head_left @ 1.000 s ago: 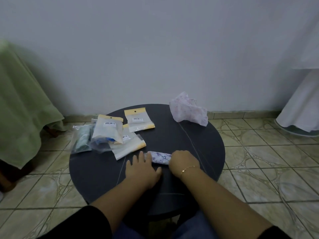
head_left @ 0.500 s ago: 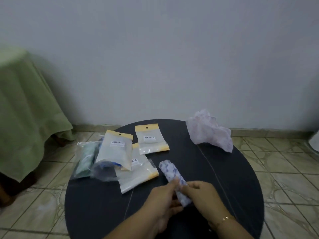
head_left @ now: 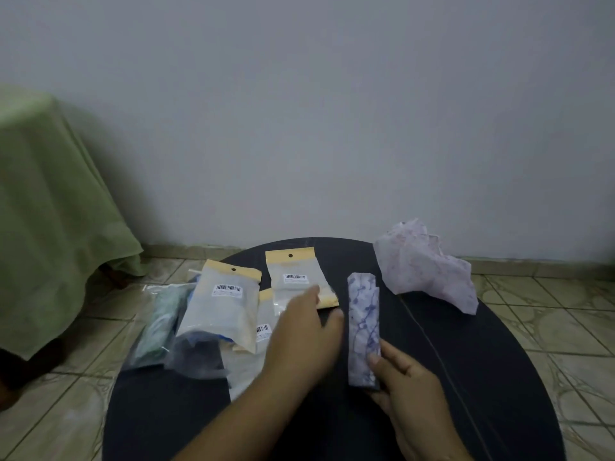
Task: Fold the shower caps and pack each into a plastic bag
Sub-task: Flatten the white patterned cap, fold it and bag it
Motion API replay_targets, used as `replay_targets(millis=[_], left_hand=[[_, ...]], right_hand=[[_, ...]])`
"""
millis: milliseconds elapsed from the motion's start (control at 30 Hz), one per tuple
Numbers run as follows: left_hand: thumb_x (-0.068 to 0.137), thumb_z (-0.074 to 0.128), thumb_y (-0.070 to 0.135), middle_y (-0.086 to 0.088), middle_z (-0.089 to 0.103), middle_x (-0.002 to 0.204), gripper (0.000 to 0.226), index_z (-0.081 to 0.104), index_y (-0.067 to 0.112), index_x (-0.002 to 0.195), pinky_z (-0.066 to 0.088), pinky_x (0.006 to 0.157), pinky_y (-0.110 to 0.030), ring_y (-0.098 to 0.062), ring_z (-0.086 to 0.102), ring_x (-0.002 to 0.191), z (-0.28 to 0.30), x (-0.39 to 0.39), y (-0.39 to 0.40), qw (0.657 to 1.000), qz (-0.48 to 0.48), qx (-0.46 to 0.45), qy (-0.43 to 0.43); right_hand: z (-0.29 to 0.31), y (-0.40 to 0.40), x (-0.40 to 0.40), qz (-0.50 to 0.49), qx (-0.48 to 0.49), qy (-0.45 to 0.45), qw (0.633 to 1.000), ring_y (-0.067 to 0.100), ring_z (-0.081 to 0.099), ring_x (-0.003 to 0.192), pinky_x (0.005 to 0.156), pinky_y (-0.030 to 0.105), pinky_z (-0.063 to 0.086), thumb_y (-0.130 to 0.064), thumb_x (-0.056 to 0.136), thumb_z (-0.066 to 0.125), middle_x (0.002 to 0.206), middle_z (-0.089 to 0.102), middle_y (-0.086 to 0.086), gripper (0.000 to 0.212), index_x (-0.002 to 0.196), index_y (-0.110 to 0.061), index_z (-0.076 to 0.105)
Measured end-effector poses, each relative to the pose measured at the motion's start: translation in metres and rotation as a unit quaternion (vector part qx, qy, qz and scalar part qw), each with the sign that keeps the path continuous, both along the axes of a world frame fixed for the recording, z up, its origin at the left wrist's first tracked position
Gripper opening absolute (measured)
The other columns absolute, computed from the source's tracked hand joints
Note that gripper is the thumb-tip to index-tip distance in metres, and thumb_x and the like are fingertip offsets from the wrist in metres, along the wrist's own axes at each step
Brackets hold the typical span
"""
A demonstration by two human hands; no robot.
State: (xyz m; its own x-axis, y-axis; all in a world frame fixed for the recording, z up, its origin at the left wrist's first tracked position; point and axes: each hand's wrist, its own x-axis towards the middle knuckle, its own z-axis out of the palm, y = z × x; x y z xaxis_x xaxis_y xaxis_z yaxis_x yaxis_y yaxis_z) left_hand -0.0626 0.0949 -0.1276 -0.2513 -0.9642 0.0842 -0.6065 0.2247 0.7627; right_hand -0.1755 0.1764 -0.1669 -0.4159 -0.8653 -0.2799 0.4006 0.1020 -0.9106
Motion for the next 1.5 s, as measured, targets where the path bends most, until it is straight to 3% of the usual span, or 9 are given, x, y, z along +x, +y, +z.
replay_targets(millis=[67, 200, 367, 567, 833, 1000, 1100, 1333, 1500], left_hand=[[0.095, 0.046, 0.03, 0.002, 0.042, 0.144, 0.052, 0.033, 0.022, 0.144, 0.034, 0.104, -0.035, -0.019, 0.039, 0.13, 0.009, -0.004, -0.032, 0.994, 0.04, -0.051, -0.085], [0.092, 0.041, 0.017, -0.008, 0.046, 0.137, 0.045, 0.038, 0.015, 0.137, 0.035, 0.099, -0.037, -0.027, 0.041, 0.125, 0.0, -0.007, -0.092, 0.961, 0.049, 0.016, -0.273], [0.089, 0.042, 0.014, -0.01, 0.054, 0.126, 0.041, 0.043, 0.011, 0.13, 0.042, 0.093, -0.035, -0.027, 0.053, 0.114, -0.019, -0.01, -0.105, 0.928, -0.013, 0.082, -0.364], [0.087, 0.053, 0.025, -0.007, 0.047, 0.136, 0.053, 0.039, 0.019, 0.139, 0.037, 0.099, -0.038, -0.027, 0.046, 0.123, -0.012, -0.026, -0.073, 0.925, -0.099, -0.008, -0.366], [0.086, 0.057, 0.0, -0.004, 0.066, 0.113, 0.036, 0.066, 0.016, 0.117, 0.045, 0.074, -0.021, -0.022, 0.062, 0.102, -0.011, -0.016, -0.008, 0.938, -0.201, 0.09, -0.267], [0.092, 0.049, 0.011, 0.002, 0.063, 0.114, 0.032, 0.067, 0.027, 0.114, 0.037, 0.093, -0.03, -0.02, 0.056, 0.106, -0.006, -0.012, 0.024, 0.882, -0.233, -0.068, -0.404], [0.095, 0.047, 0.021, -0.001, 0.058, 0.112, 0.027, 0.066, 0.03, 0.113, 0.032, 0.094, -0.033, -0.021, 0.054, 0.104, -0.012, -0.013, 0.041, 0.861, -0.234, -0.148, -0.428], [0.099, 0.035, 0.026, 0.001, 0.059, 0.115, 0.023, 0.056, 0.023, 0.108, 0.033, 0.084, -0.029, -0.025, 0.051, 0.098, -0.02, -0.002, 0.065, 0.912, -0.227, -0.133, -0.315], [0.095, 0.047, 0.03, 0.01, 0.061, 0.101, 0.007, 0.054, 0.029, 0.094, 0.045, 0.086, -0.027, -0.012, 0.056, 0.096, -0.01, 0.012, 0.065, 0.933, -0.269, 0.005, -0.239]], right_hand=[[-0.002, -0.004, -0.003, -0.029, -0.001, -0.011, 1.0, 0.024, 0.068, 0.086, 0.075, 0.035, 0.053, 0.002, 0.09, 0.055, 0.085, 0.073, 0.005, 0.024, 0.11, -0.009, 0.064], [-0.006, -0.006, -0.004, -0.025, -0.001, 0.002, 1.0, 0.019, 0.069, 0.084, 0.071, 0.029, 0.054, 0.001, 0.09, 0.055, 0.086, 0.073, 0.003, 0.024, 0.111, -0.007, 0.064], [-0.011, -0.007, -0.005, -0.026, -0.007, 0.015, 1.0, 0.019, 0.07, 0.085, 0.07, 0.029, 0.057, 0.0, 0.091, 0.054, 0.093, 0.073, 0.006, 0.025, 0.111, -0.012, 0.064], [-0.007, 0.008, -0.006, -0.032, 0.002, 0.042, 0.999, 0.02, 0.07, 0.085, 0.076, 0.036, 0.056, -0.001, 0.091, 0.056, 0.089, 0.074, 0.003, 0.028, 0.118, -0.006, 0.061], [0.051, 0.028, -0.031, -0.011, -0.033, 0.117, 0.992, 0.022, 0.071, 0.084, 0.073, 0.035, 0.058, -0.003, 0.09, 0.057, 0.091, 0.074, 0.008, 0.021, 0.105, -0.015, 0.067], [0.052, 0.011, -0.021, 0.072, 0.038, 0.158, 0.984, 0.028, 0.066, 0.081, 0.085, 0.047, 0.054, 0.002, 0.089, 0.053, 0.093, 0.07, 0.02, 0.023, 0.081, -0.01, 0.071], [0.032, 0.005, -0.02, 0.06, 0.083, 0.175, 0.979, 0.033, 0.061, 0.08, 0.087, 0.05, 0.052, 0.001, 0.086, 0.053, 0.097, 0.065, 0.033, 0.017, 0.091, 0.011, 0.067], [0.004, 0.004, -0.033, 0.026, 0.083, 0.159, 0.983, 0.037, 0.067, 0.089, 0.087, 0.056, 0.051, -0.005, 0.084, 0.058, 0.092, 0.07, 0.024, 0.019, 0.07, -0.008, 0.072], [0.006, 0.007, -0.039, 0.021, 0.056, 0.155, 0.986, 0.034, 0.067, 0.091, 0.089, 0.049, 0.053, -0.002, 0.09, 0.054, 0.096, 0.07, 0.019, 0.024, 0.077, -0.017, 0.069]])
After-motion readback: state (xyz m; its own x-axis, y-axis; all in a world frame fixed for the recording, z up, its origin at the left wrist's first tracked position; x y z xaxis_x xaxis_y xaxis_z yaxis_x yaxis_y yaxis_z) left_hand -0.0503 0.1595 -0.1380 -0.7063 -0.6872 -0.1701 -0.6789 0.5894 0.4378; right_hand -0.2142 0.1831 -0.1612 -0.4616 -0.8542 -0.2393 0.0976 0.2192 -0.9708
